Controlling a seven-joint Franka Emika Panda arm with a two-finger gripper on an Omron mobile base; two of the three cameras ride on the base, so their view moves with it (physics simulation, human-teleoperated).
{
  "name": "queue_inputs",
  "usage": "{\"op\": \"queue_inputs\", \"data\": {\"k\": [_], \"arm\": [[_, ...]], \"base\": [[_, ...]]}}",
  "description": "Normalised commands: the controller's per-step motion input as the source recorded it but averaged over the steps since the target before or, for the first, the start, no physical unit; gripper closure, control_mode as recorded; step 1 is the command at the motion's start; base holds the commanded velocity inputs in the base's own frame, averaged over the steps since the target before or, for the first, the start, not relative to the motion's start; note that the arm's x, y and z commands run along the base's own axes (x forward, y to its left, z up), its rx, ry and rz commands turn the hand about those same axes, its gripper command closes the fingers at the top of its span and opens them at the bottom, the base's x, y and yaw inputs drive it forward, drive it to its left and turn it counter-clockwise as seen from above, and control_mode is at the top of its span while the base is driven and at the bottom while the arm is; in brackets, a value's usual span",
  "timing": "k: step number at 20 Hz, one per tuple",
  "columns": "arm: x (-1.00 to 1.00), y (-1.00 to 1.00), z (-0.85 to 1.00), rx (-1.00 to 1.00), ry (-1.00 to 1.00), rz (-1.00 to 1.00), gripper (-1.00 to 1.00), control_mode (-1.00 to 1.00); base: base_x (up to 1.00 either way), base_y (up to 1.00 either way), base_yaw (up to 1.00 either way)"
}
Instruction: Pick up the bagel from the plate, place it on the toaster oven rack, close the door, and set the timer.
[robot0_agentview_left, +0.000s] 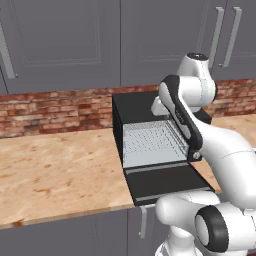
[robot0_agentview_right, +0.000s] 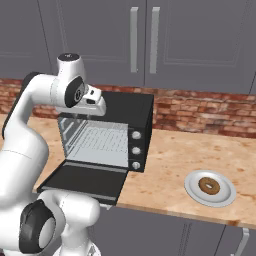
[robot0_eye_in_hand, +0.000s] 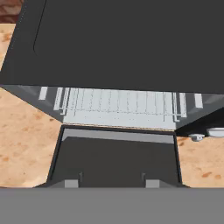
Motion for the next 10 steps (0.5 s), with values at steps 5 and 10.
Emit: {"op": "queue_inputs", "data": {"k": [5,10], "arm": [[-0.38,0.0,0.0,0.0,-0.06,0.0,-1.0,-1.0],[-0.53,0.0,0.0,-0.02,-0.17,0.0,-1.0,-1.0]], "base": [[0.0,0.0,0.0],[0.0,0.0,0.0]]}}
